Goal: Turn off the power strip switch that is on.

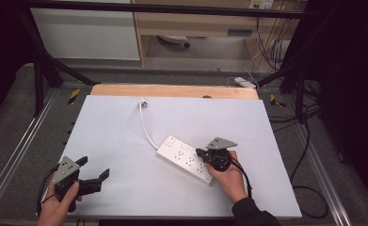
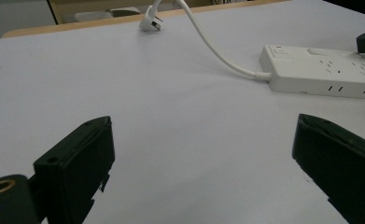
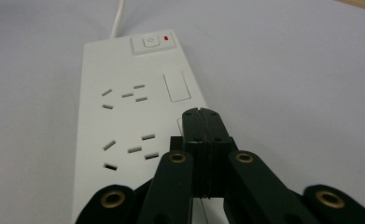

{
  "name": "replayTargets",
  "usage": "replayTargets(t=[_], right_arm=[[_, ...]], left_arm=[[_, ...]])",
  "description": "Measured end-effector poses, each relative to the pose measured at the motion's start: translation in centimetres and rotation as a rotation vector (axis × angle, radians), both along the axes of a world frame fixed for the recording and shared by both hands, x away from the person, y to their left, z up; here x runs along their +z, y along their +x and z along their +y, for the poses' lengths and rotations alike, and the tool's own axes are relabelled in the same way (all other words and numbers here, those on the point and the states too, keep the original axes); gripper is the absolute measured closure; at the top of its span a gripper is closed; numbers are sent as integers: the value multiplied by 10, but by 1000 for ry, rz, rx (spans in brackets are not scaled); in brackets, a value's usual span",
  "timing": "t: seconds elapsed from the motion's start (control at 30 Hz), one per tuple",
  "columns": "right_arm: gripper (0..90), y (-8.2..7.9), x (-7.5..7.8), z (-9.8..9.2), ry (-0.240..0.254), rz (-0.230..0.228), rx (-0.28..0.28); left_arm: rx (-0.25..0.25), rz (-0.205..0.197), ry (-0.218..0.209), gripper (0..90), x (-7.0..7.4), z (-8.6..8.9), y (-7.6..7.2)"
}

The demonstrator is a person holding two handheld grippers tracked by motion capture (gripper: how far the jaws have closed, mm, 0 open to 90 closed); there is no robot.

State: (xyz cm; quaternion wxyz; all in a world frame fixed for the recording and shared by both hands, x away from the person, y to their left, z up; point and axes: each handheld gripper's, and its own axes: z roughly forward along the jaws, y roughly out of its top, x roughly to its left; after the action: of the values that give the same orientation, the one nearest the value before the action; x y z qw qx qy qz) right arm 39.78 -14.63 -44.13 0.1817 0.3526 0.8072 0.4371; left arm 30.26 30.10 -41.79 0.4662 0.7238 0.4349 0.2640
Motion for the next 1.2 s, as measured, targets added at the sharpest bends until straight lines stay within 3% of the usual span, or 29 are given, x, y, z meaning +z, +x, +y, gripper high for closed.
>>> replayTargets(t=[1.2], right_arm=[[900,0,-4,4,-16,-26,5]], left_arm=[[-1,4,2,57,0,-1,0]])
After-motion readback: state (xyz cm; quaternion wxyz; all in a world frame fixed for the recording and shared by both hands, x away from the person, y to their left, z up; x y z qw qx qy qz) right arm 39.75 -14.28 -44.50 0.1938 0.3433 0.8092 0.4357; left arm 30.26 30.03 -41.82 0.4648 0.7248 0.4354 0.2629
